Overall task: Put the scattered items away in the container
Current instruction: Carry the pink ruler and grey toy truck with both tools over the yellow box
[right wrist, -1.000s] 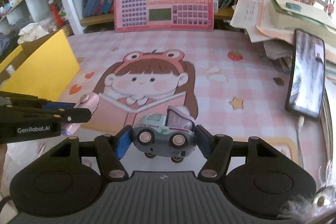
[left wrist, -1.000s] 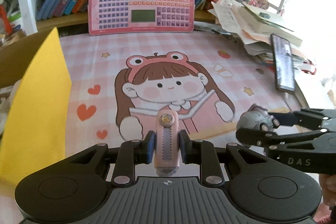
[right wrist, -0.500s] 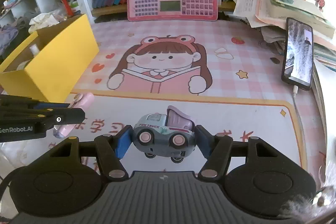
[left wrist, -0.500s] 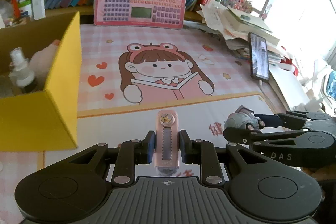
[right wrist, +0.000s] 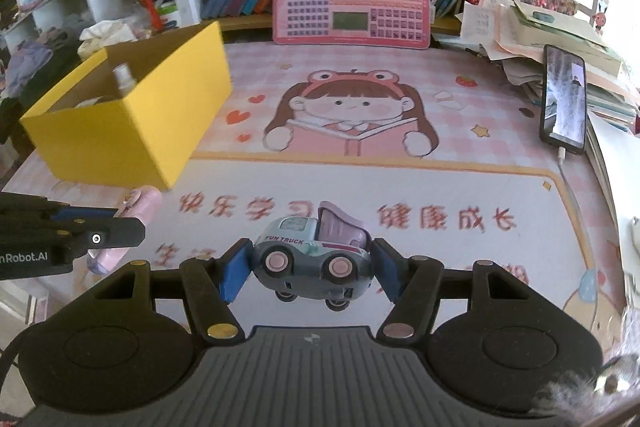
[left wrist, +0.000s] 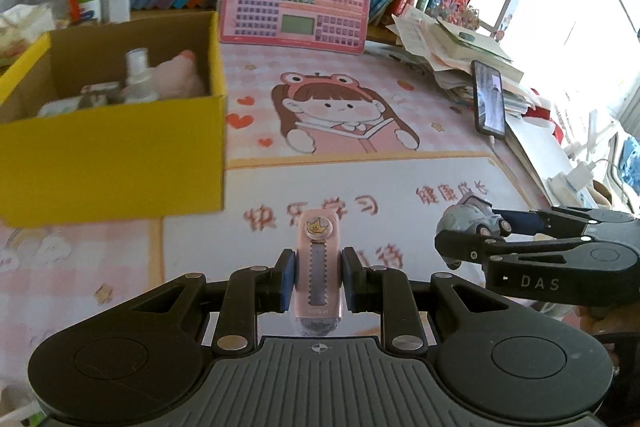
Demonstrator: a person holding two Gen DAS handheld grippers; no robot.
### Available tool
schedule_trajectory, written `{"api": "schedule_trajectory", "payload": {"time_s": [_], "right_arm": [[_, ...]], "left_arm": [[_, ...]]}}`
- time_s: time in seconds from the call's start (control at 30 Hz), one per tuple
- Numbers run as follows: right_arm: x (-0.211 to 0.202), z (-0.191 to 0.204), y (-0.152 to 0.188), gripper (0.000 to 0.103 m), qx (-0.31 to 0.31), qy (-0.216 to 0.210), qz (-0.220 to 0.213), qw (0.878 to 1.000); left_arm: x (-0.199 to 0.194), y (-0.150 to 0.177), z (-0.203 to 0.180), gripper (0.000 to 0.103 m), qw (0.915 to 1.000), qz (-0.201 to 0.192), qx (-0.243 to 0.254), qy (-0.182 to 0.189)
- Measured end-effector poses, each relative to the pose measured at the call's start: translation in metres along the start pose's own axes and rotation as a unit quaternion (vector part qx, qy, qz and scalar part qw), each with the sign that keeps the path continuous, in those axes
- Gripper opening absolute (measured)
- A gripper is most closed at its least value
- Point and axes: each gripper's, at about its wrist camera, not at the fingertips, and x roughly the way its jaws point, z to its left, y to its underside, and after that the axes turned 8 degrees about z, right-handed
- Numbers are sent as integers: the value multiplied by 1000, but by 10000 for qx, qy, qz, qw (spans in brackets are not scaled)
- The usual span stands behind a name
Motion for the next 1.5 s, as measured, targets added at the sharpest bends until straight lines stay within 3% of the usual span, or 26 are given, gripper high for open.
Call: {"api": "schedule_trajectory", "payload": {"time_s": [0.67,1.13,1.5], "right_arm": [[-48,101,65,62,-192,58,-207,9996],[-48,152,67,62,-585,-84,-278,9979],[-32,196,45,62,-1246,-479,-298,9906]], "left_arm": [[-77,76,42,23,9997,-227,-3,90],[-107,98,82,23,9988,-398,-263,-64],[-126,101,117,23,9944,-637,-716,-444]]}}
